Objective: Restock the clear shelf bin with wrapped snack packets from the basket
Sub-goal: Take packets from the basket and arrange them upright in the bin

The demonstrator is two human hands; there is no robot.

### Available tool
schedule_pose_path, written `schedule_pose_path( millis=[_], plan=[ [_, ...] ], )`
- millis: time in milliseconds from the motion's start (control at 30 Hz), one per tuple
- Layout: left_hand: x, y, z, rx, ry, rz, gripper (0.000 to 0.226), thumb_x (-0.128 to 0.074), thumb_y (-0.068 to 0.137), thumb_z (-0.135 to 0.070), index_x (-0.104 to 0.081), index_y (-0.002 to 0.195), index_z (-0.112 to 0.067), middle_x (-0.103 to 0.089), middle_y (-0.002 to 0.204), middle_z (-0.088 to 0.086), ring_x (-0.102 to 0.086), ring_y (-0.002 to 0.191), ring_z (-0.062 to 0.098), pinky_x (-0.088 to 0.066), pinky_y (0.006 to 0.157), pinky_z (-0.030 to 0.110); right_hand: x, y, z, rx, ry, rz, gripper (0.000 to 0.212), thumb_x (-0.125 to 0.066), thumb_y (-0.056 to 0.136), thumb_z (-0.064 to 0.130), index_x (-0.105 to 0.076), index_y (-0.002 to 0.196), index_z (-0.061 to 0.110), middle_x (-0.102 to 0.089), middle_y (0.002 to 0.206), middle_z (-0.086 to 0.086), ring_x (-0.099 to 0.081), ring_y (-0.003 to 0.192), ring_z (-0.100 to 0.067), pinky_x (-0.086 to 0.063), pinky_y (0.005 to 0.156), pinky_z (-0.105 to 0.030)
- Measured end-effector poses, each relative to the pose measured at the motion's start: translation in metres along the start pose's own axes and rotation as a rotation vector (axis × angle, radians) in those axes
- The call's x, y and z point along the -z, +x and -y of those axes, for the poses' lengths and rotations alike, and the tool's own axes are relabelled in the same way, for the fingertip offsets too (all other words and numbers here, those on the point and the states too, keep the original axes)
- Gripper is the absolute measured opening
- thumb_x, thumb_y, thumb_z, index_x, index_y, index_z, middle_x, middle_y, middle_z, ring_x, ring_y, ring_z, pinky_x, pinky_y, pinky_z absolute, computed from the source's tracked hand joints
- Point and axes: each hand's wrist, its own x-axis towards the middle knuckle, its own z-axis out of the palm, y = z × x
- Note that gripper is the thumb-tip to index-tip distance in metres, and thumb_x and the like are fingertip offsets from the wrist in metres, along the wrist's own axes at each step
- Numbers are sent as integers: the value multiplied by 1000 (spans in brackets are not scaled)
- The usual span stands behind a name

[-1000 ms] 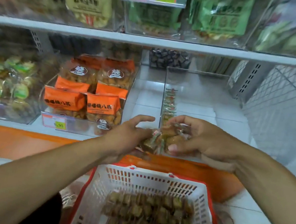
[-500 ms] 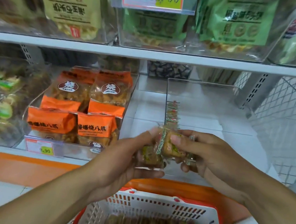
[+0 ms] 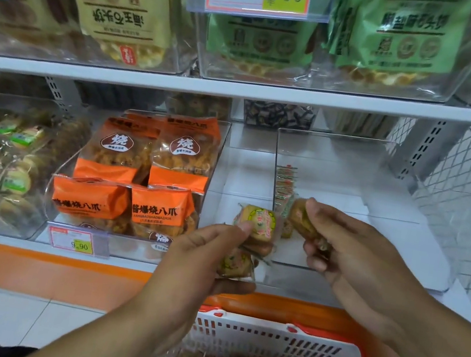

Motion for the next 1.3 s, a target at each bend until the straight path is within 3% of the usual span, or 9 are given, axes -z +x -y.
schedule_pose_path(
  millis=[67, 167, 300, 433, 633, 800, 1000, 1167, 1300],
  plan=[
    [1, -2, 1, -10, 46, 11, 44, -75, 76, -48, -81, 96, -10, -78, 100, 11, -71, 77, 13, -60, 67, 32, 3, 0, 9, 65, -55, 97, 31, -74, 76, 34, -80, 104, 23, -63, 71, 1, -54, 61, -9, -43, 49, -18],
    [0, -3, 3, -27, 125, 17, 45, -78, 72, -49, -81, 93, -10, -78, 97, 11, -70, 73, 11, -60, 66, 32, 11, -3, 18, 92, -378, 264, 40, -76, 76, 32, -76, 116, 28, -69, 77, 4, -56, 63, -9, -49, 57, -18],
    [-1, -3, 6, -67, 211, -56, 51, -84, 62, -50, -80, 98, -13, -78, 97, 12, -72, 69, 16, -61, 63, 32, 16, -9, 17, 38, -578, 317, 45, -75, 77, 34, -70, 122, 31, -78, 99, 11, -67, 75, 1, -53, 64, -19],
    [-1, -3, 6, -129, 253, -101, 45, -84, 58, -49, -83, 93, -20, -75, 107, 7, -74, 68, 17, -62, 60, 31, 18, -10, 11, -21, -474, 331, 37, -73, 86, 16, -71, 122, 23, -76, 111, 3, -73, 96, -14, -58, 72, -23],
    [-2, -4, 7, -182, 295, -124, 51, -88, 53, -42, -83, 98, -17, -69, 110, -11, -73, 65, 16, -61, 57, 28, 19, -8, 10, -203, -127, 377, 39, -74, 76, 12, -75, 114, 7, -73, 116, -17, -69, 100, -26, -58, 71, -26],
    [-6, -6, 7, -259, 303, -116, 21, -81, 68, -36, -84, 87, -29, -68, 101, -11, -65, 58, 13, -59, 57, 25, 18, -7, 12, -152, -180, 359, 34, -76, 75, 14, -78, 109, 11, -76, 107, -15, -72, 91, -22, -59, 73, -27],
    [-3, -5, 11, -278, 259, -178, 38, -83, 66, -42, -82, 100, -25, -68, 112, -3, -67, 63, 17, -57, 58, 27, 14, -9, 6, -198, -158, 398, 38, -73, 81, 17, -73, 119, 13, -74, 115, -16, -71, 107, -30, -60, 78, -31],
    [-5, -3, 11, -226, 119, -166, 42, -84, 66, -51, -81, 103, -31, -76, 106, 2, -65, 63, 9, -56, 61, 24, 16, -7, 12, -201, -75, 336, 38, -79, 69, 28, -79, 106, 17, -76, 111, -12, -73, 91, -16, -59, 71, -29],
    [-6, -1, 9, -180, 4, -129, 41, -82, 68, -49, -81, 101, -24, -77, 96, 2, -68, 75, 5, -54, 59, 21, 21, -1, 17, -117, -105, 258, 39, -80, 67, 31, -80, 106, 25, -76, 112, -6, -73, 92, -10, -46, 80, -32]
  ],
)
